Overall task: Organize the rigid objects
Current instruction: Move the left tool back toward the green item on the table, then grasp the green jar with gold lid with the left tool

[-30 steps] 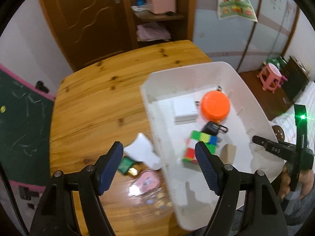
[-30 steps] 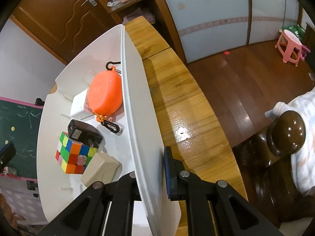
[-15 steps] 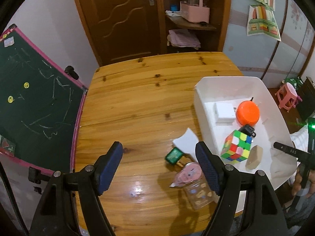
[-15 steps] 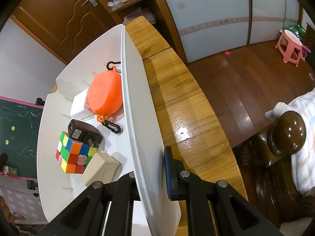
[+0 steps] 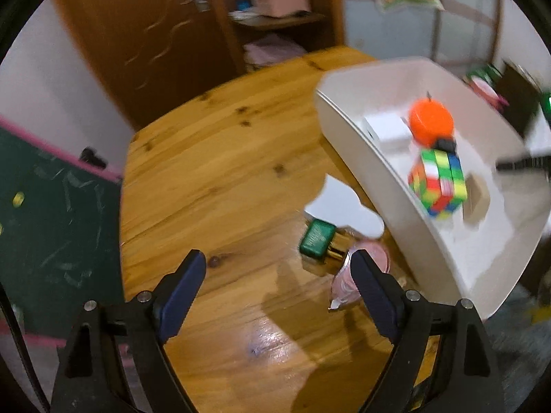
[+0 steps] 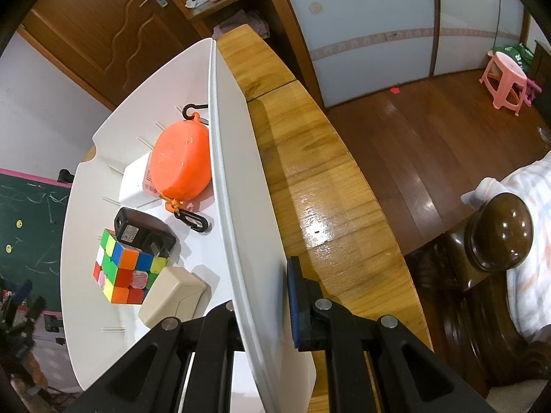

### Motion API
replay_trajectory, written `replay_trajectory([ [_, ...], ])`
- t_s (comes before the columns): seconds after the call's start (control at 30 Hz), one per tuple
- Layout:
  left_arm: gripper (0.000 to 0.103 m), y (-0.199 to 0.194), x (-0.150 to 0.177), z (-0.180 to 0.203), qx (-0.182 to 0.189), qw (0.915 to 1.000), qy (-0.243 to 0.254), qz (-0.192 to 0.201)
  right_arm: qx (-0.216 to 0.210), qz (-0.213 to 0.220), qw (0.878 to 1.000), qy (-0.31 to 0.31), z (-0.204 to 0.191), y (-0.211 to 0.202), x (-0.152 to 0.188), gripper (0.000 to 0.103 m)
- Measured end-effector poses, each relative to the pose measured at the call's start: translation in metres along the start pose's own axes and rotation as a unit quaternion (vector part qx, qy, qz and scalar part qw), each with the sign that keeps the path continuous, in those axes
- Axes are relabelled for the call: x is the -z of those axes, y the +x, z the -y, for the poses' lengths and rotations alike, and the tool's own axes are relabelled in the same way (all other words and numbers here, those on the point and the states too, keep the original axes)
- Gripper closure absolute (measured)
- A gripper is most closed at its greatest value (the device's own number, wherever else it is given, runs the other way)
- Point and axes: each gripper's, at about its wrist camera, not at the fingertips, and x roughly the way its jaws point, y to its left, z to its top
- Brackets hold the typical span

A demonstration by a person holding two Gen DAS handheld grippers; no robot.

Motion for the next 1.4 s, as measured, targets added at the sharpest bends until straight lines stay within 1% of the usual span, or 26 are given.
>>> replay_trajectory([
  [0.03,0.015,0.006,0.001,0.002,0.006,0.9999,0.011,-0.006,0.001,-0.001,1.0,0.0,-0.001,0.001,0.0,0.093],
  [0.07,0.015,0.014,0.001,0.005,0.019,0.9995,0.022,-0.014,0.002,-0.001,1.0,0.0,-0.001,0.001,0.0,0.093],
  [0.23,0.015,0.042,-0.003,0.011,0.057,0.9968,0.044,-0.035,0.007,-0.001,1.0,0.002,-0.001,0.0,0.001,0.093],
  [0.4,0.015,0.07,-0.008,0.008,0.094,0.9931,0.034,-0.062,0.014,-0.002,1.0,0.0,-0.002,0.0,0.002,0.093],
  [0.47,0.015,0.078,-0.009,0.006,0.103,0.9918,0.029,-0.071,0.016,-0.002,1.0,0.0,-0.002,0.0,0.003,0.093],
  [0.6,0.017,0.088,-0.009,0.003,0.121,0.9896,0.016,-0.076,0.019,-0.005,1.0,0.0,-0.002,0.0,0.003,0.093],
  [0.73,0.026,0.092,-0.009,-0.003,0.146,0.9866,-0.004,-0.073,0.022,-0.005,1.0,-0.003,-0.002,0.0,0.004,0.093],
  [0.8,0.038,0.094,-0.009,-0.007,0.166,0.9833,-0.019,-0.071,0.023,-0.005,1.0,-0.003,-0.002,-0.001,0.004,0.093],
  [0.87,0.046,0.096,-0.01,-0.01,0.181,0.9805,-0.03,-0.069,0.023,-0.005,1.0,-0.004,-0.003,-0.001,0.004,0.093],
  [0.93,0.048,0.099,-0.011,-0.01,0.188,0.9793,-0.035,-0.067,0.024,-0.005,1.0,-0.005,-0.003,-0.001,0.004,0.093],
  [0.97,0.052,0.098,-0.011,-0.011,0.191,0.9786,-0.037,-0.066,0.024,-0.005,1.0,-0.005,-0.003,-0.001,0.004,0.093],
  [1.0,0.053,0.097,-0.011,-0.01,0.191,0.9788,-0.037,-0.065,0.025,-0.005,1.0,-0.006,-0.002,-0.001,0.004,0.093],
  [1.13,0.055,0.095,-0.012,-0.007,0.167,0.9831,-0.043,-0.061,0.025,-0.004,1.0,-0.006,-0.003,0.0,0.004,0.094],
  [1.2,0.056,0.09,-0.009,-0.006,0.152,0.9846,-0.058,-0.065,0.026,-0.003,1.0,-0.008,-0.003,0.0,0.005,0.094],
  [1.33,0.056,0.077,-0.002,-0.016,0.143,0.9818,-0.103,-0.07,0.037,0.0,0.999,-0.021,-0.007,-0.001,0.006,0.095],
  [1.4,0.056,0.063,0.0,-0.018,0.137,0.9817,-0.116,-0.063,0.04,0.001,0.999,-0.023,-0.008,-0.002,0.008,0.095],
])
